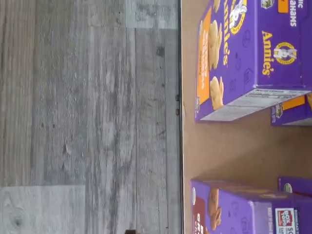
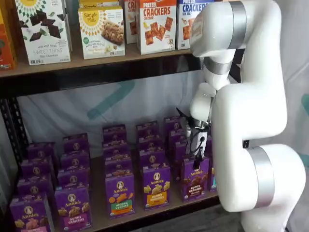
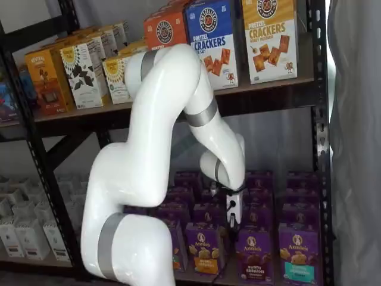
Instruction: Pick up the purple box with a brown patch in the center, on the bottom shelf, the fifth box from the left
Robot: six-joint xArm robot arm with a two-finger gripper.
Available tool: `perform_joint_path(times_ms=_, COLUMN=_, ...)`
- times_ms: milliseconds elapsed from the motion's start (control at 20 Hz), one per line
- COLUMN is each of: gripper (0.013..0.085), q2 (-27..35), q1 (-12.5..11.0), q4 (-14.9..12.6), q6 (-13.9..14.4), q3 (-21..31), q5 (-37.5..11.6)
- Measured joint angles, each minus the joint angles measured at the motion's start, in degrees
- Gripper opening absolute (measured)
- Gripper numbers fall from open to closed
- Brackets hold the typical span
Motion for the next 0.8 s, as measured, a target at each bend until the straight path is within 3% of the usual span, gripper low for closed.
perform_joint_path(times_ms=150, gripper=0.0850, q2=2.2, q1=-0.6, q4=-1.7, q6=1.6, q3=-5.3, q5=7.3)
perform_joint_path(times_ms=250, gripper=0.0850, q2=3.3, q1=-0.6, q4=-2.1, q6=2.0, q3=-7.1, q5=8.4)
perform_joint_path(times_ms=550, gripper=0.0850, q2=5.8, q1=-0.4, q4=-3.4, q6=3.4, q3=-10.1, q5=7.5)
perform_joint_path(times_ms=800, gripper=0.0850, q2=8.8, q1=-0.4, q4=-7.9, q6=7.4, q3=-12.8, q5=5.4)
